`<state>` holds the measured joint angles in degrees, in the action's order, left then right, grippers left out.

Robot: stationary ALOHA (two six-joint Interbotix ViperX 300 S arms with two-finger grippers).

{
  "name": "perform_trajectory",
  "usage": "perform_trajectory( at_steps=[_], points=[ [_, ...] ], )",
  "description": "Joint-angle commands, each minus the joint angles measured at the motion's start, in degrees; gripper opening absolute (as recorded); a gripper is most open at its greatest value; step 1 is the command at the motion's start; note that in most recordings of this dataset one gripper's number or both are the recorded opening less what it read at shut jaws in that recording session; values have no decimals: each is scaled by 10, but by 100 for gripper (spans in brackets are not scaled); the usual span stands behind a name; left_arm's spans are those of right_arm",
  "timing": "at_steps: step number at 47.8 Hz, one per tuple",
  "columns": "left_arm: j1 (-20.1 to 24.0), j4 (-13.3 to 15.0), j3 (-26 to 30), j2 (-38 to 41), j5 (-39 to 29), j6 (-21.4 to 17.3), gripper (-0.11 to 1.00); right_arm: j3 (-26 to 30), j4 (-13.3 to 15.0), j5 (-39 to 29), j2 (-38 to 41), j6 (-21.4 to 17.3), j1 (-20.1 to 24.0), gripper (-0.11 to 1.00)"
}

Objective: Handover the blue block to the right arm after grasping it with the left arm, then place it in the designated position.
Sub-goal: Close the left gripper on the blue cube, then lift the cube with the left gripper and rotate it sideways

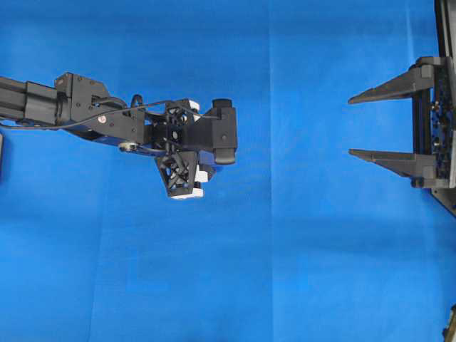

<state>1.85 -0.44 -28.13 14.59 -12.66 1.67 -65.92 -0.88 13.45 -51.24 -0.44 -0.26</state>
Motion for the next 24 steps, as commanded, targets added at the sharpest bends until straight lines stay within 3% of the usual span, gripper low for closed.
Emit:
perform_trajectory(
  at_steps=[1,24],
  points=[
    [-4,-1,2,-13,-2,0,46,15,-3,5,3,-1,-1,98],
    [-10,-1,7,-25,-19,3,46,15,-3,3,2,-1,-1,98]
  ],
)
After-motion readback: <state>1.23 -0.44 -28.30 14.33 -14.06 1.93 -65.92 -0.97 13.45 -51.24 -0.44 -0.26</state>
